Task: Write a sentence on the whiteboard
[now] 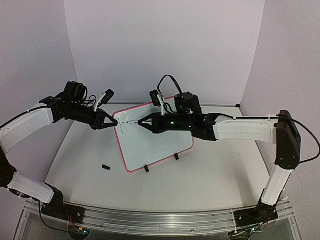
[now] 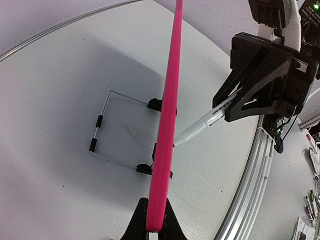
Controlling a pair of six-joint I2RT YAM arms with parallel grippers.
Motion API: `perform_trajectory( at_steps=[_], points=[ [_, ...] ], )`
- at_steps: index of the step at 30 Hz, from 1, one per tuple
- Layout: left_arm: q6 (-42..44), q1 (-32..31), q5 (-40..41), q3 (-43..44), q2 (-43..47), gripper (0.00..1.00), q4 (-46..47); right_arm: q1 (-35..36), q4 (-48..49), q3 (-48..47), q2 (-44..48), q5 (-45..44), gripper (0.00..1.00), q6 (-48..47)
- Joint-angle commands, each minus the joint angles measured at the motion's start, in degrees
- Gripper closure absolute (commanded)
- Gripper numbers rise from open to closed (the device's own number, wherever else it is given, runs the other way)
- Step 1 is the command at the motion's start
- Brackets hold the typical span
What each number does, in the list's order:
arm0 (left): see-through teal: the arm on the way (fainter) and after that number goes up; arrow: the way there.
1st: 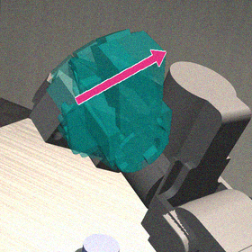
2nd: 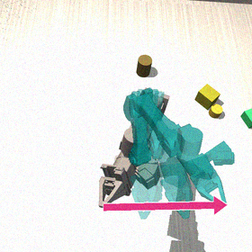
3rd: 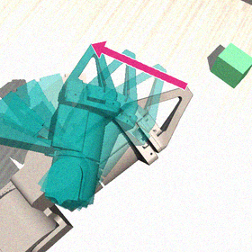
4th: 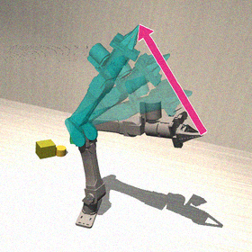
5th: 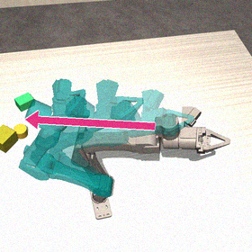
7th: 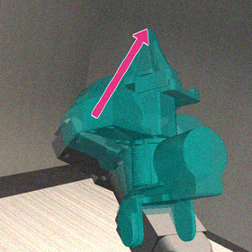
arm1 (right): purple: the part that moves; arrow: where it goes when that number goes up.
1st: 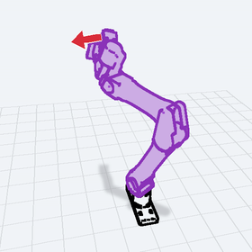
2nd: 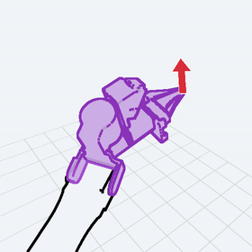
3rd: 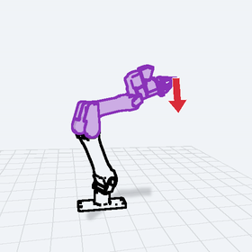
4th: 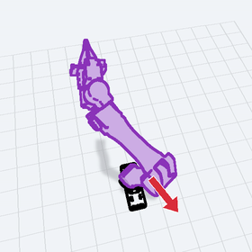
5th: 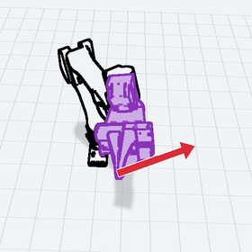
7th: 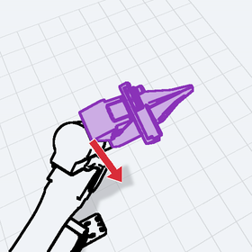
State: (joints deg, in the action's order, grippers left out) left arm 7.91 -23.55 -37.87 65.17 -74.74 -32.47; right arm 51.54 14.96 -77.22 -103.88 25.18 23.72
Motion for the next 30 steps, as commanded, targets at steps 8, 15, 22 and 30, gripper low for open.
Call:
perform_trajectory(
  at_steps=[8, 15, 22, 30],
  points=[
    [2.1, -0.1, 1.4, -0.4, 0.3, 1.0, 0.6, 0.7, -3.4, 0.3, -0.9, -2.4, 1.0, -2.1],
    [2.2, 0.0, 1.4, -0.4, 0.2, 1.0, 0.5, 0.7, -4.2, 0.9, 0.2, -3.6, 1.0, -2.7],
    [2.2, 0.0, 1.5, -0.4, 0.3, 1.0, 0.5, 0.7, -4.1, 0.3, 1.9, -4.8, 1.0, -2.9],
    [2.2, 0.0, 1.6, -0.4, 0.5, 1.0, 0.5, 0.6, -3.3, 0.1, 3.8, -5.7, 1.0, -2.7]
  ],
)
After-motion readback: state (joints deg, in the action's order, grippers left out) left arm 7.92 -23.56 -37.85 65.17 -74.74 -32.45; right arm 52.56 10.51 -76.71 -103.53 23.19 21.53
